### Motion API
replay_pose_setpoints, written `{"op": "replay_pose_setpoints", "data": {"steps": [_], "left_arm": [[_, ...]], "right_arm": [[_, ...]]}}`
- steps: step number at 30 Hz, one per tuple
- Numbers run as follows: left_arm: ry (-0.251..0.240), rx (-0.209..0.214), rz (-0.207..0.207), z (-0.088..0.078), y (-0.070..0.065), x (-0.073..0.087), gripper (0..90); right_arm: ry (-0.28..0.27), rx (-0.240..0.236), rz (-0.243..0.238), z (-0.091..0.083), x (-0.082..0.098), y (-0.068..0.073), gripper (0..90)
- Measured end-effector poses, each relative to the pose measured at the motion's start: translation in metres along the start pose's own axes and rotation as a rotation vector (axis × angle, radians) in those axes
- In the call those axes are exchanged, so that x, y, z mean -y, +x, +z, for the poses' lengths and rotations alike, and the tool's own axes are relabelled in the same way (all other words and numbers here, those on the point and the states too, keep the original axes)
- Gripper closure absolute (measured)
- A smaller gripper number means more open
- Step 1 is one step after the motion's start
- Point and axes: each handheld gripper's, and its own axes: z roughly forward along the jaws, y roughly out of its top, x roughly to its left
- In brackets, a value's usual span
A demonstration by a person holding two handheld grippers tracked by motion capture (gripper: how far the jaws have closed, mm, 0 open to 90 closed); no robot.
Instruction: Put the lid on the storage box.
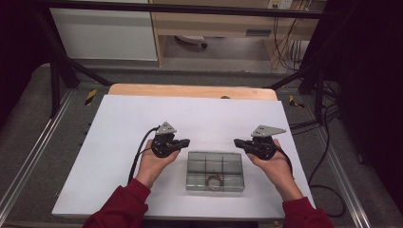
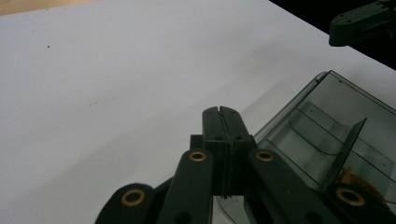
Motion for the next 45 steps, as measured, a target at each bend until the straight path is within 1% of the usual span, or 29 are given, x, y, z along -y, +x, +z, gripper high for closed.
{"op": "replay_pose_setpoints", "data": {"steps": [7, 11, 13, 14, 17, 18, 22, 24, 25, 27, 29, 31, 34, 36, 38, 39, 41, 43, 45], "left_arm": [[-0.006, 0.0, 0.012, -0.004, -0.002, -0.002, 89.9], [-0.018, -0.004, 0.013, -0.008, -0.001, -0.004, 89.8], [-0.025, -0.012, 0.017, -0.01, -0.001, -0.004, 89.2], [-0.026, -0.019, 0.019, -0.011, -0.001, -0.004, 88.1], [-0.047, -0.046, 0.031, -0.015, 0.001, -0.005, 80.3], [-0.059, -0.057, 0.034, -0.016, 0.001, -0.005, 76.1], [-0.1, -0.111, 0.026, -0.026, 0.006, -0.004, 52.4], [-0.11, -0.134, 0.029, -0.031, 0.008, -0.003, 41.3], [-0.119, -0.149, 0.03, -0.034, 0.009, -0.002, 37.1], [-0.126, -0.168, 0.034, -0.041, 0.012, 0.001, 31.4], [-0.129, -0.192, 0.023, -0.048, 0.015, 0.003, 24.2], [-0.132, -0.189, 0.009, -0.054, 0.017, 0.005, 17.7], [-0.147, -0.185, -0.008, -0.063, 0.02, 0.007, 12.0], [-0.147, -0.189, -0.02, -0.069, 0.023, 0.008, 8.7], [-0.155, -0.193, -0.027, -0.074, 0.025, 0.01, 8.5], [-0.151, -0.193, -0.021, -0.077, 0.027, 0.011, 8.5], [-0.161, -0.199, -0.026, -0.082, 0.03, 0.014, 8.4], [-0.183, -0.208, -0.038, -0.088, 0.034, 0.017, 8.4], [-0.194, -0.214, -0.044, -0.093, 0.037, 0.019, 8.5]], "right_arm": [[-0.017, 0.013, -0.007, 0.0, -0.005, 0.003, 90.0], [-0.018, 0.017, -0.009, -0.001, -0.006, 0.004, 89.2], [-0.021, 0.02, -0.01, -0.001, -0.007, 0.005, 87.5], [-0.022, 0.019, -0.011, -0.002, -0.007, 0.005, 85.2], [-0.026, 0.032, -0.004, -0.002, -0.009, 0.006, 70.9], [-0.031, 0.043, -0.003, -0.002, -0.01, 0.006, 63.7], [-0.045, 0.097, 0.037, -0.003, -0.015, 0.006, 37.9], [-0.048, 0.13, 0.045, -0.003, -0.017, 0.005, 29.2], [-0.053, 0.145, 0.045, -0.004, -0.018, 0.004, 25.0], [-0.067, 0.171, 0.037, -0.005, -0.02, 0.004, 18.9], [-0.084, 0.198, 0.028, -0.006, -0.022, 0.004, 13.0], [-0.104, 0.227, 0.029, -0.008, -0.024, 0.005, 8.1], [-0.109, 0.265, 0.038, -0.009, -0.027, 0.006, 5.4], [-0.129, 0.268, 0.039, -0.011, -0.028, 0.006, 3.9], [-0.139, 0.265, 0.043, -0.013, -0.029, 0.006, 2.8], [-0.144, 0.266, 0.038, -0.014, -0.03, 0.005, 2.5], [-0.156, 0.269, 0.039, -0.017, -0.031, 0.005, 2.4], [-0.164, 0.275, 0.048, -0.02, -0.032, 0.003, 2.8], [-0.181, 0.274, 0.056, -0.024, -0.032, 0.002, 2.8]]}}
